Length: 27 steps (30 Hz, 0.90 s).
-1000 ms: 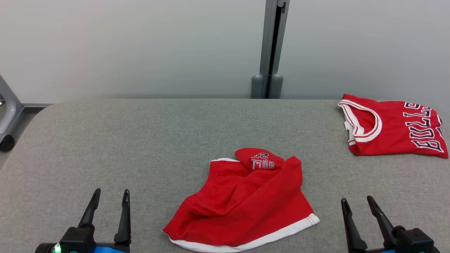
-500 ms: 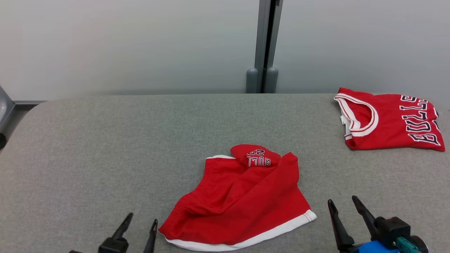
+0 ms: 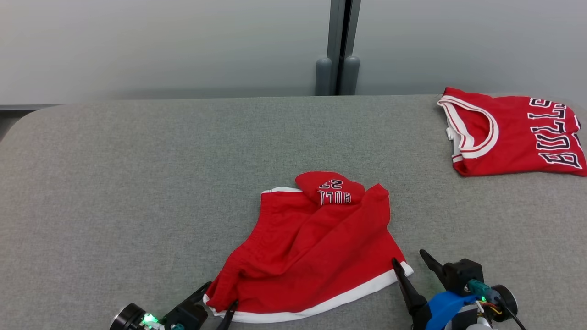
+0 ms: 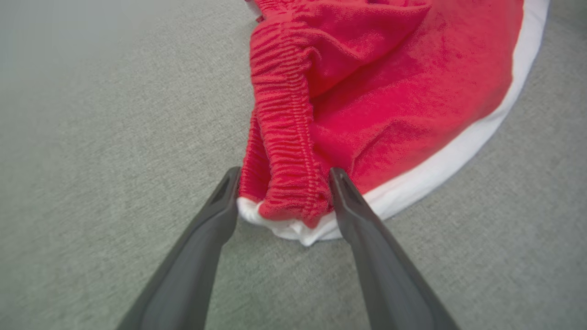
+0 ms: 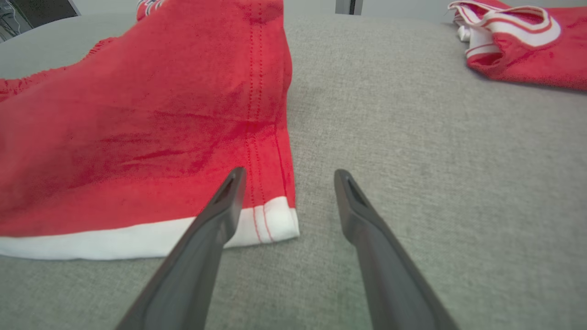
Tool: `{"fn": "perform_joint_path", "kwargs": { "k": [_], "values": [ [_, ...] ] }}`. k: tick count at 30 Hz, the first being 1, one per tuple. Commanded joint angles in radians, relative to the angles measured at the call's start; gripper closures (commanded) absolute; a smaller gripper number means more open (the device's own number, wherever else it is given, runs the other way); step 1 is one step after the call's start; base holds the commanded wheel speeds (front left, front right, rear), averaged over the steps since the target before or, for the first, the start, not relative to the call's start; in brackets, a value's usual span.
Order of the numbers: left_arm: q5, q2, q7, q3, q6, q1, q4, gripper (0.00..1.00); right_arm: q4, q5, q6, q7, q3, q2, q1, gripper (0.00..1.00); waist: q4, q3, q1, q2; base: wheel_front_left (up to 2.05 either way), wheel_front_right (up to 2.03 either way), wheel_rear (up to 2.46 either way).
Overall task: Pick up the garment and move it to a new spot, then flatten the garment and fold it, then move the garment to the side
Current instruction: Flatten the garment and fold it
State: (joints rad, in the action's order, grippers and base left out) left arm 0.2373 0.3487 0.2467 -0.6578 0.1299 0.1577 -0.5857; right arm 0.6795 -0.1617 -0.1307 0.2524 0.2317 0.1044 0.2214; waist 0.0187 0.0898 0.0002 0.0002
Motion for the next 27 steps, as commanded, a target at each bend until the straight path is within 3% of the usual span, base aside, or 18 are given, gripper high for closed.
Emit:
{"fn": "perform_joint_path", "kwargs": {
  "k": [1,9,17,18,19,20,21,22,23,27],
  "values": [
    [0.015,0.009,0.002,-0.034,0.001,0.030,-0.012,0.00,0.036,-0.005,0.000,0.006,0.010,0.001,0.035,0.00,0.001,0.010,-0.0002,-0.0002,0.00,0.00,0.00],
    [0.055,0.009,0.016,-0.072,0.000,0.040,-0.011,0.00,0.177,-0.039,0.000,0.009,0.062,-0.006,0.094,0.00,0.010,0.037,-0.0002,-0.0002,0.00,0.00,0.00],
    [0.125,-0.031,0.019,-0.036,0.000,0.008,0.013,0.00,0.173,-0.076,-0.001,0.007,0.083,-0.016,0.056,0.00,0.030,0.036,-0.0002,-0.0002,0.00,0.00,0.00],
    [0.131,-0.032,0.019,-0.035,0.000,0.006,0.017,0.04,0.167,-0.081,-0.001,0.007,0.093,-0.017,0.040,0.09,0.031,0.035,-0.0002,-0.0002,0.00,0.00,0.00],
    [0.137,-0.031,0.019,-0.034,0.000,0.004,0.021,0.16,0.172,-0.091,-0.001,0.006,0.104,-0.019,0.020,0.36,0.033,0.035,-0.0002,-0.0002,0.00,0.00,0.00],
    [0.150,-0.035,0.019,-0.029,0.000,-0.001,0.027,0.28,0.174,-0.099,-0.002,0.003,0.112,-0.019,0.005,0.51,0.034,0.033,-0.0002,-0.0002,0.00,0.00,0.00],
    [0.160,-0.041,0.019,-0.022,0.000,-0.007,0.032,0.67,0.168,-0.102,-0.002,0.003,0.118,-0.018,-0.005,1.00,0.033,0.032,-0.0002,-0.0002,0.00,0.00,0.00],
    [0.168,-0.043,0.019,-0.017,0.000,-0.011,0.039,0.90,0.160,-0.109,-0.002,0.003,0.121,-0.016,-0.012,1.00,0.032,0.030,-0.0002,-0.0002,0.00,0.00,0.00],
    [0.180,-0.046,0.019,-0.013,0.000,-0.017,0.050,1.00,0.142,-0.117,-0.002,0.003,0.119,-0.013,-0.015,1.00,0.029,0.027,-0.0002,-0.0002,0.00,0.00,0.00],
    [0.242,-0.062,0.019,0.028,0.000,-0.035,0.118,1.00,0.028,-0.138,0.000,0.011,0.099,0.006,-0.004,1.00,0.015,0.020,-0.0002,-0.0002,0.00,0.00,0.00]
  ]
}}
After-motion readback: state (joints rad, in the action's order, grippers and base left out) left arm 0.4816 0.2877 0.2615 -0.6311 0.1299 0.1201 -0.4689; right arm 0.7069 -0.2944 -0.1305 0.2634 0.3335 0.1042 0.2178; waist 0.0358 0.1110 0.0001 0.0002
